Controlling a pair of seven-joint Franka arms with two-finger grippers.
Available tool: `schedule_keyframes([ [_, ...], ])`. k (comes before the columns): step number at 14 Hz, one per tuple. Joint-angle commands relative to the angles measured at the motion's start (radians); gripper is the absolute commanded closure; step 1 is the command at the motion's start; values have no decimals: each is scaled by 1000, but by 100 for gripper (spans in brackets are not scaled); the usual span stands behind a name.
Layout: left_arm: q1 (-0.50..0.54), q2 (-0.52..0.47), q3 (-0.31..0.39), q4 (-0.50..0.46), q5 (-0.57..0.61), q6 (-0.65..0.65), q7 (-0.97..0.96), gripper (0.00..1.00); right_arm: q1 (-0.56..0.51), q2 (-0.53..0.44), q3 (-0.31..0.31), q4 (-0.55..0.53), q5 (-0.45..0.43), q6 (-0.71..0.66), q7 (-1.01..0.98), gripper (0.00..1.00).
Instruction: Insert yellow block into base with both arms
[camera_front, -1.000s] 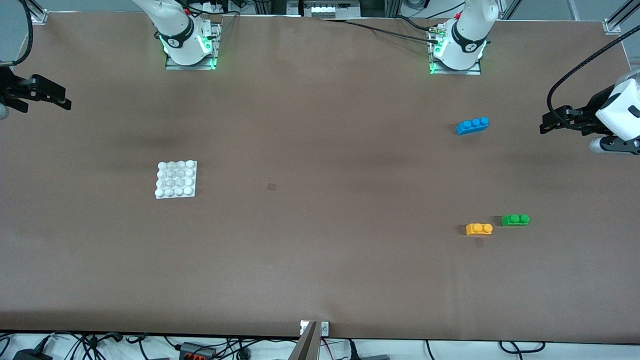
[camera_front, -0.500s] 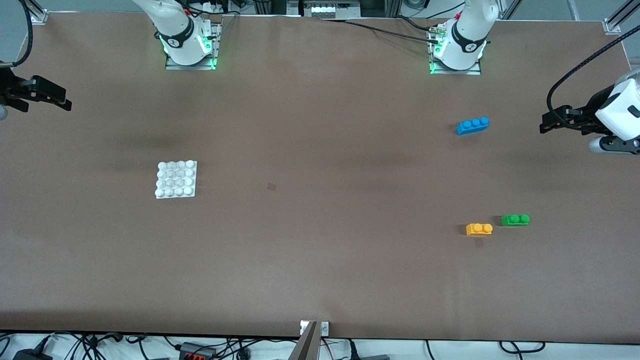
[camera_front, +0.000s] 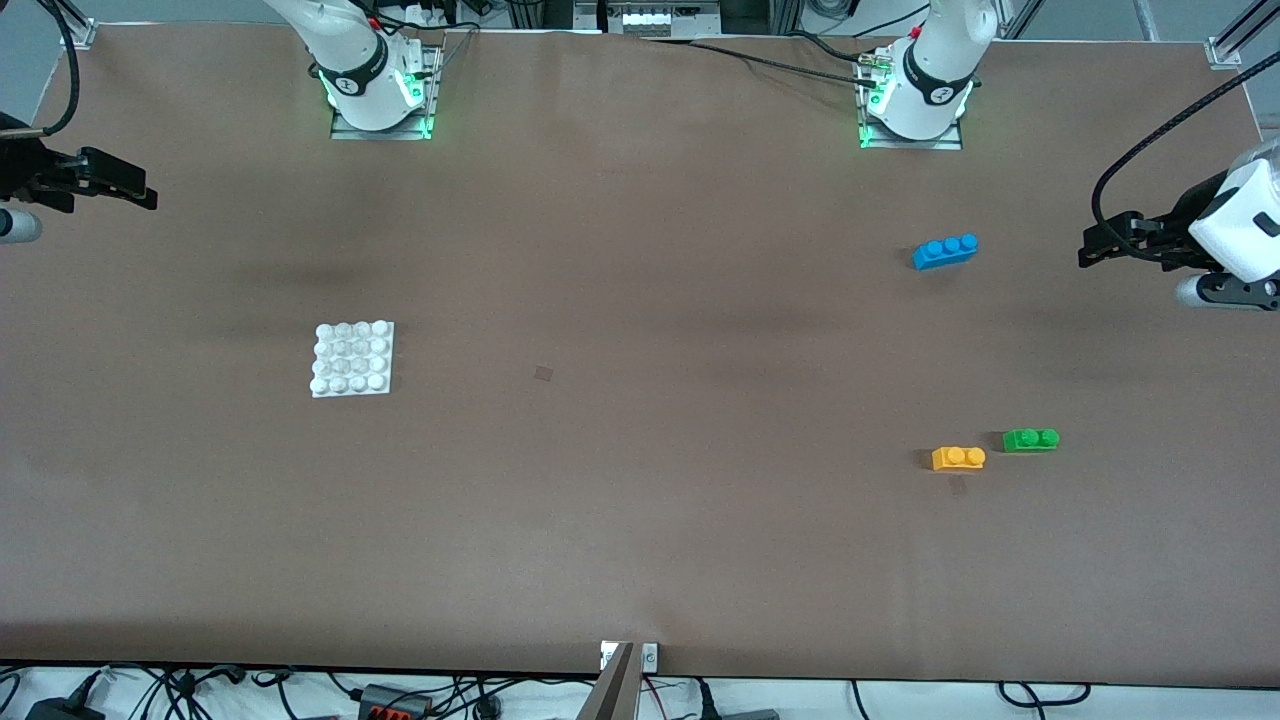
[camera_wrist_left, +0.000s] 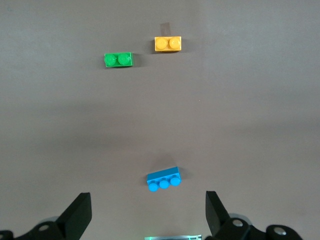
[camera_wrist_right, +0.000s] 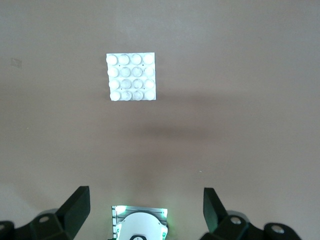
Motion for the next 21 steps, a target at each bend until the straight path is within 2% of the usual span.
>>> schedule_keyframes([
  [1,-2,21,6,16,-18,-7,21,0,-18,37,11,11,-2,-2,9,0],
  [3,1,61,6,16,-23,9,23,0,-21,123,8,51,-2,-2,6,0],
  [6,-1,103,8,16,-37,89,18,0,-23,276,7,49,3,4,9,0],
  [8,-2,158,6,18,-66,132,17,0,-12,365,7,31,6,76,26,0],
  [9,-2,190,6,37,-95,144,17,0,-13,391,7,-6,8,163,27,0],
  [10,-2,248,6,106,-124,151,12,0,-23,413,8,-42,33,264,27,0],
  [12,-13,361,6,185,-132,151,9,0,-55,448,7,-121,223,380,12,0],
  [13,-24,408,5,195,-130,167,9,0,-56,471,7,-136,260,407,9,0],
  [16,-30,536,6,209,-120,362,18,0,-56,550,7,-139,261,498,1,0],
  [19,-65,609,11,209,-103,445,17,0,-50,593,7,-152,261,552,-31,0],
  [21,-65,644,11,209,-101,473,20,0,-43,588,14,-190,261,607,-69,0],
])
